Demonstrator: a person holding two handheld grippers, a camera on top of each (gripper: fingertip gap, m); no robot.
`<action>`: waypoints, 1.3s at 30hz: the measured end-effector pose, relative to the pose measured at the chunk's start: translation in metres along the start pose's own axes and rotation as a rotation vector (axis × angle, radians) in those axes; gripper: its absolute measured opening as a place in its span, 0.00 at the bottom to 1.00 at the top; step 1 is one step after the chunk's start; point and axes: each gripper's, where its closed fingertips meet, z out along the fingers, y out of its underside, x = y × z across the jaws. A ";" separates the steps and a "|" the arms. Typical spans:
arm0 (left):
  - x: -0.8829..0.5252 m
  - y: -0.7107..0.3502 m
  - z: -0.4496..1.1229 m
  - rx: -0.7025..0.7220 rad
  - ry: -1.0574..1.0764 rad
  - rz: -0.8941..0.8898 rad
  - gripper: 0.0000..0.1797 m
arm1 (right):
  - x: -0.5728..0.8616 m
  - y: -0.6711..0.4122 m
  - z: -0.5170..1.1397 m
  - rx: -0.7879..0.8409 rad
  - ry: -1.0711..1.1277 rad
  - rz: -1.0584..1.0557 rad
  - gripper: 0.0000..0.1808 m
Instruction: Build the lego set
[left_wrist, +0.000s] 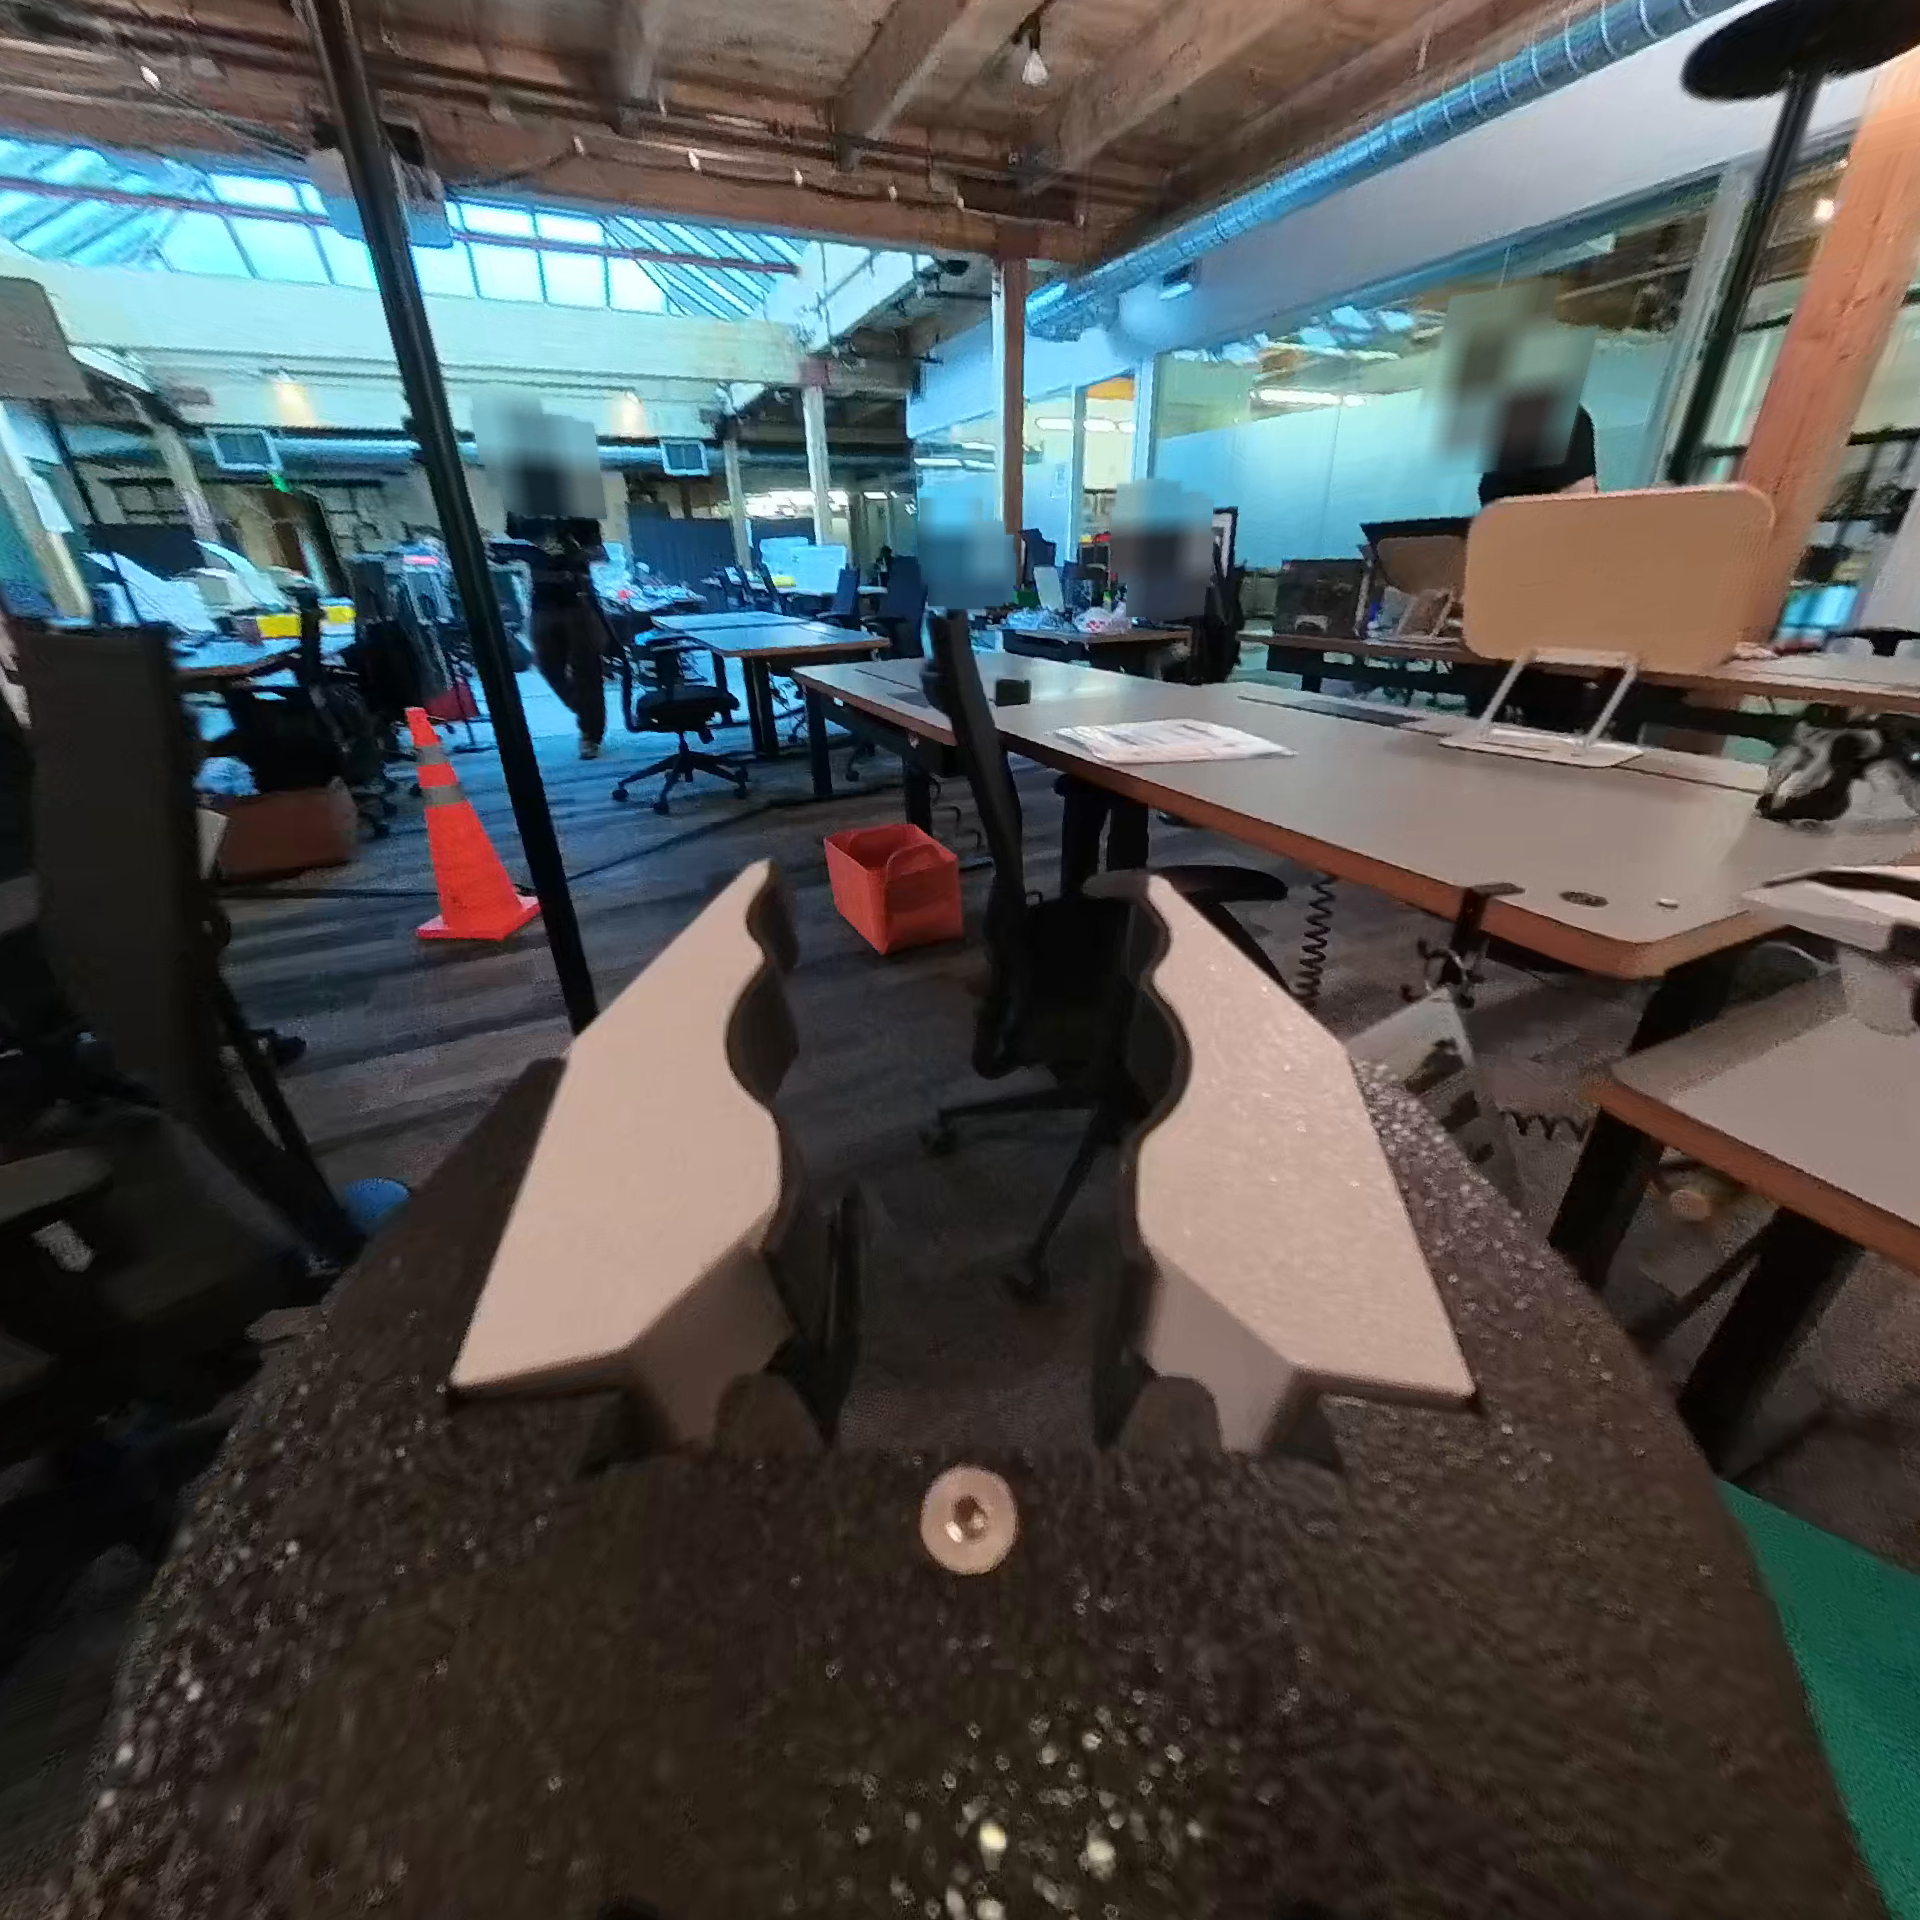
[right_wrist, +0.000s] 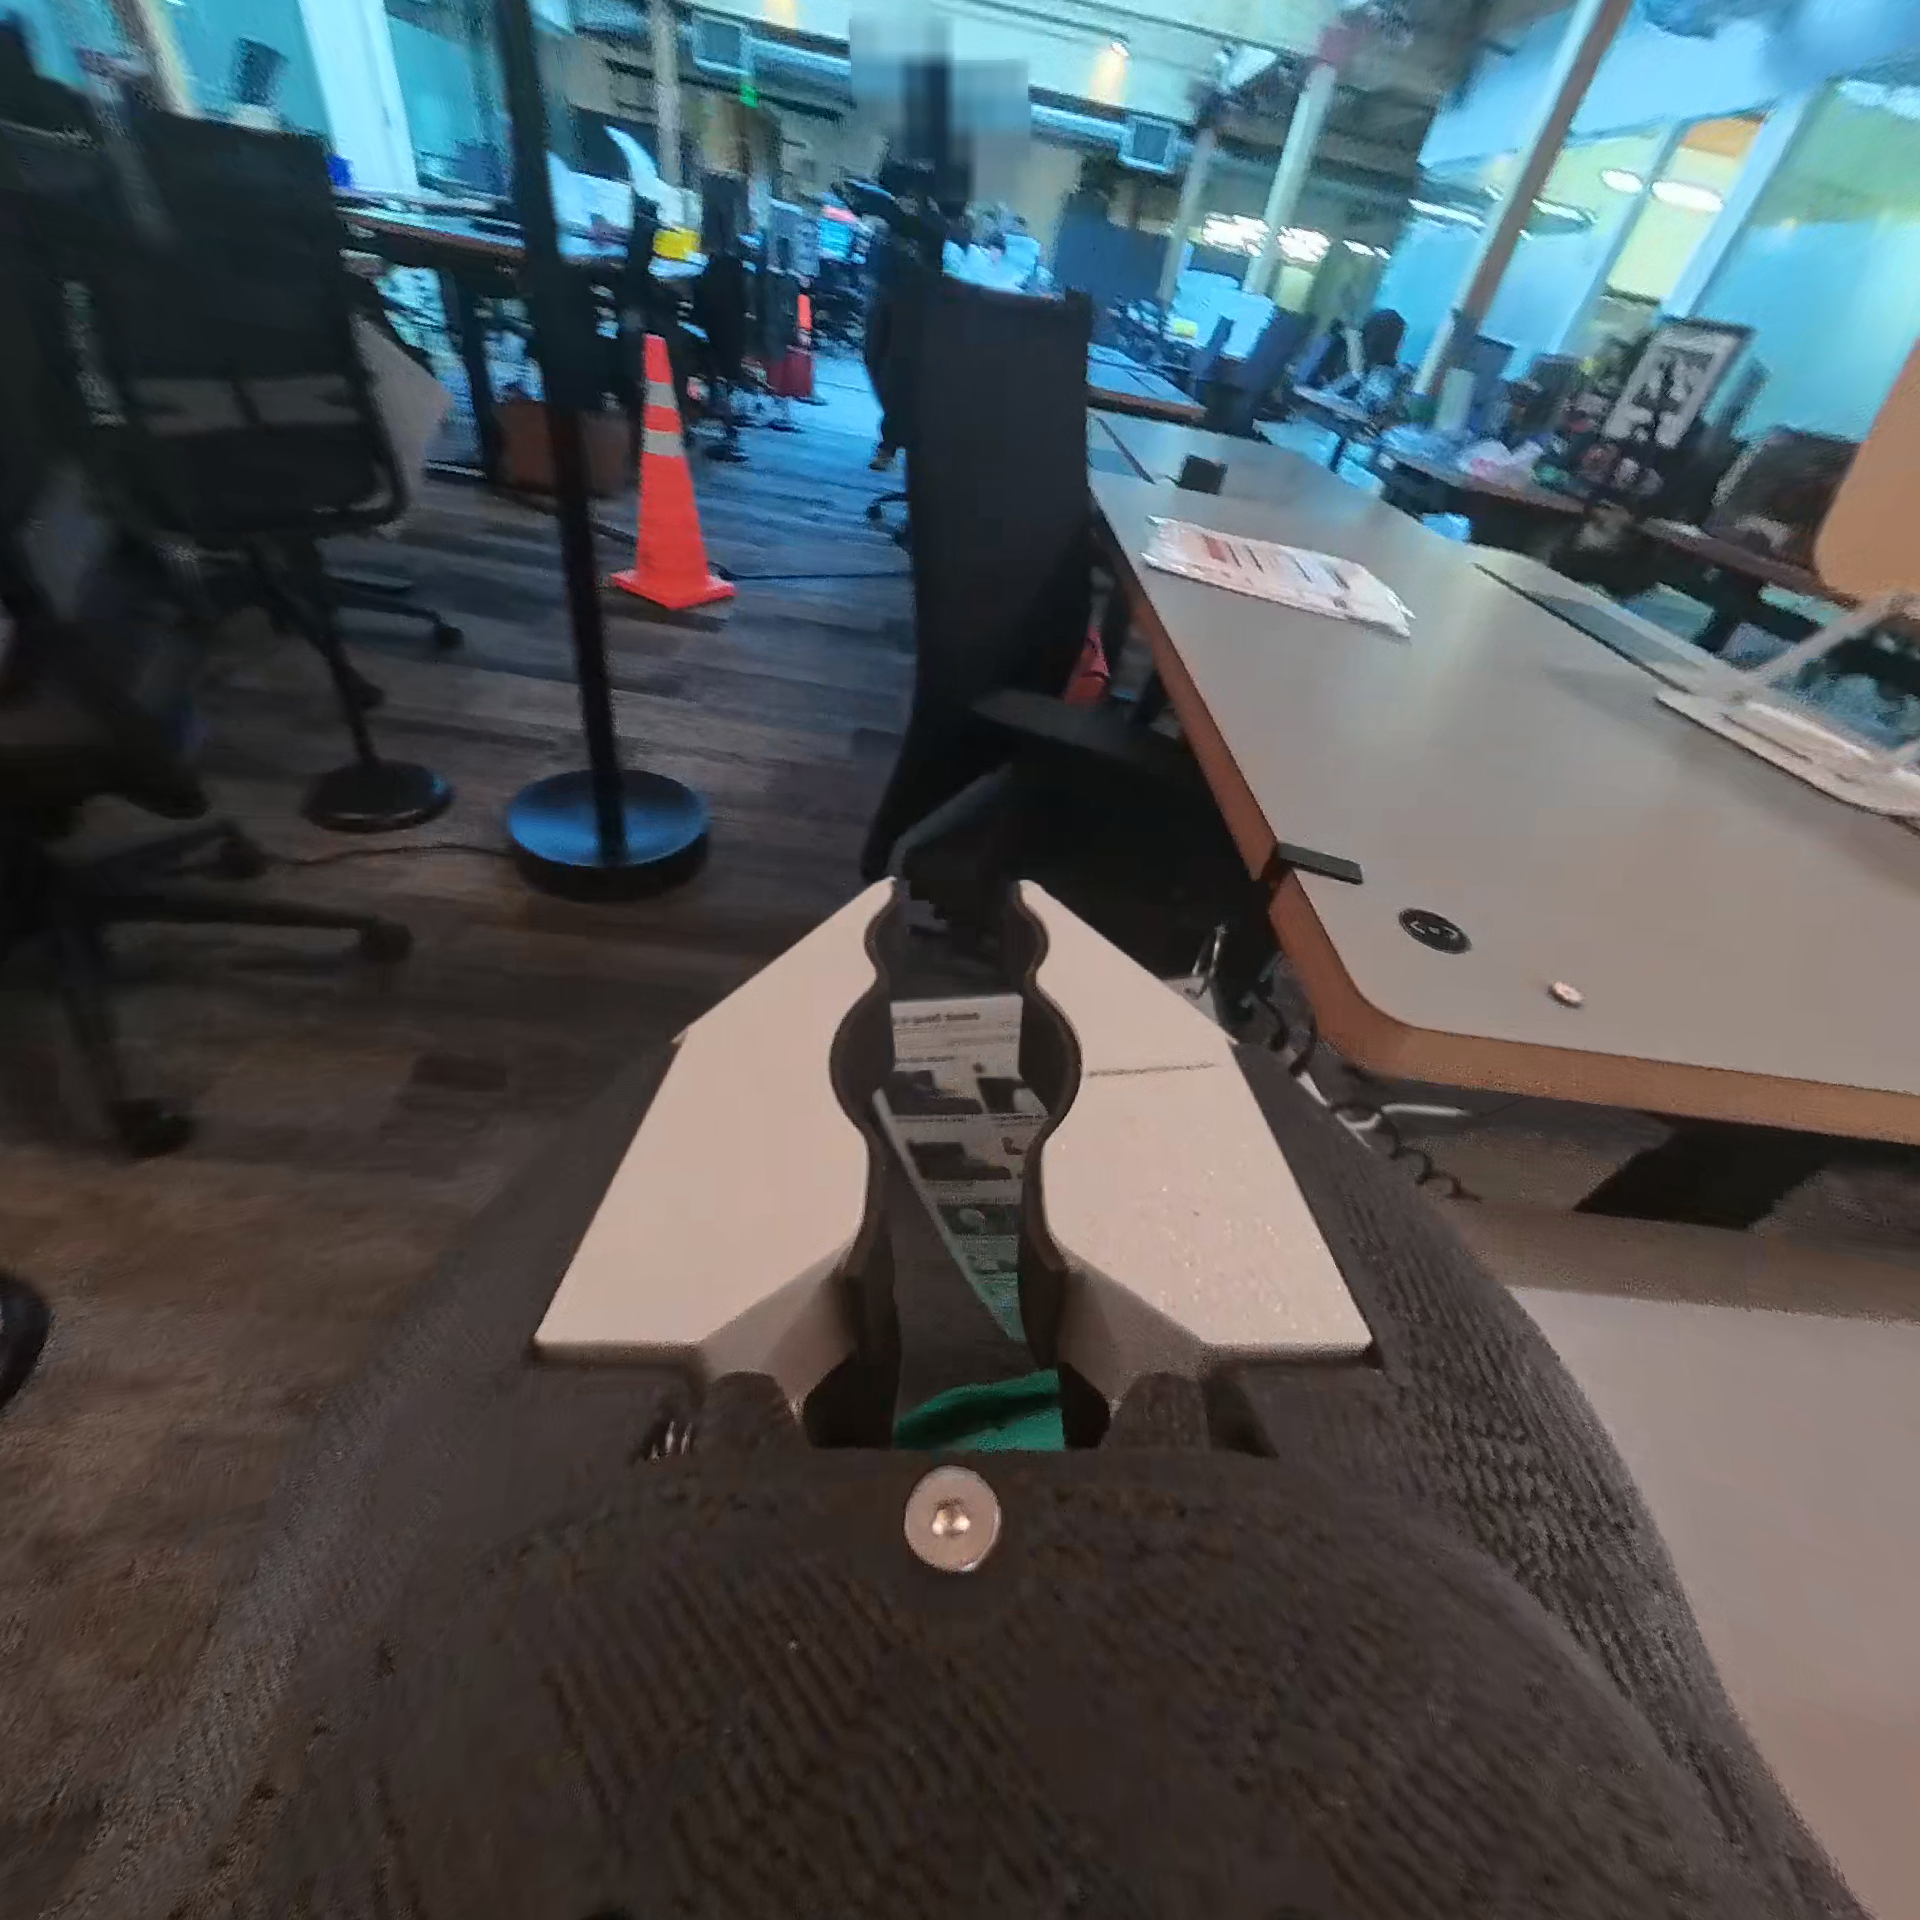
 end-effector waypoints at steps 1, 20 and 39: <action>-0.008 0.006 0.018 -0.013 0.013 0.003 0.35 | 0.008 0.002 0.019 -0.009 0.023 0.024 0.09; -0.103 0.058 0.384 -0.161 0.491 -0.153 0.36 | 0.096 0.086 0.207 -0.241 0.525 0.261 0.18; 0.010 0.131 0.471 -0.395 0.741 -0.122 0.34 | 0.150 0.206 0.276 -0.543 0.430 0.300 0.00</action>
